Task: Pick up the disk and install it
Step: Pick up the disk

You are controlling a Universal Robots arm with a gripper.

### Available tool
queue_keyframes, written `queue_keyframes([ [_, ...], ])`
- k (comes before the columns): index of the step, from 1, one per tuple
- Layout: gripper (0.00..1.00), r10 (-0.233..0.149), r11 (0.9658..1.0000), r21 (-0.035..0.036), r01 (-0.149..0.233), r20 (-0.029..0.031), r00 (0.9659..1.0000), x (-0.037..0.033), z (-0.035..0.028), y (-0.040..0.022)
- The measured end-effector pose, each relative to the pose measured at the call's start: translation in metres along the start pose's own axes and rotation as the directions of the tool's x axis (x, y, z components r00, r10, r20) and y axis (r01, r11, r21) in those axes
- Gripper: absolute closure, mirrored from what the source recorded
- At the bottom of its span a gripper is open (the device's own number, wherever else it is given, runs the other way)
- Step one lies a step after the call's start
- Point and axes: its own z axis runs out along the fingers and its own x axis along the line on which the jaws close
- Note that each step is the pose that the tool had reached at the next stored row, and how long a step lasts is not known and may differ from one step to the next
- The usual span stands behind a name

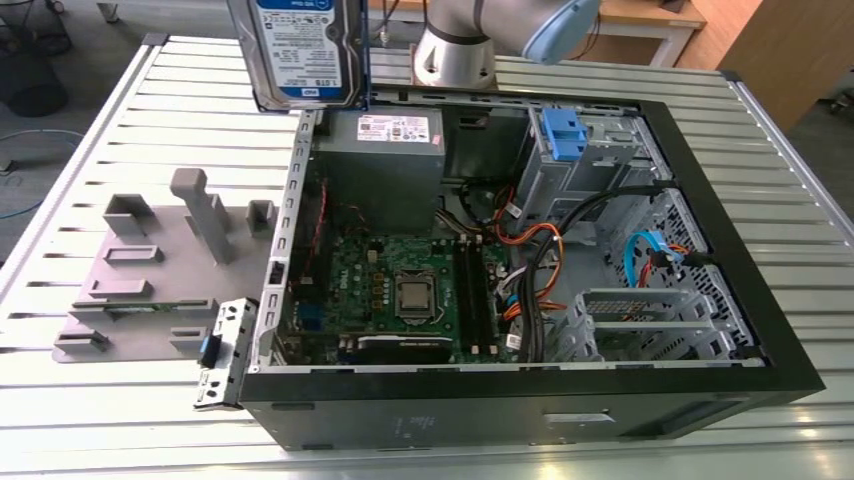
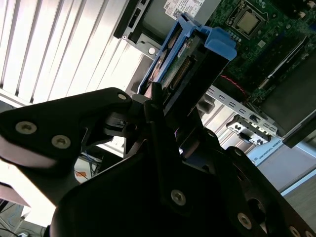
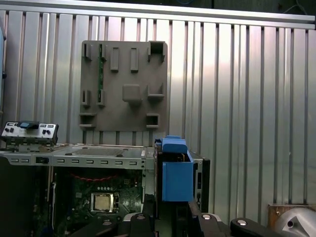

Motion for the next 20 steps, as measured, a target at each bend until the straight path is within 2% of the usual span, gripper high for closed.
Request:
queue_keyframes([
  [12,0.65,0.0,1.0,0.0,0.0,-0.0001,1.0,0.0,-0.0003,-0.0164],
  [20,0.65,0.0,1.0,0.0,0.0,0.0,1.0,0.0001,-0.0004,-0.0339],
])
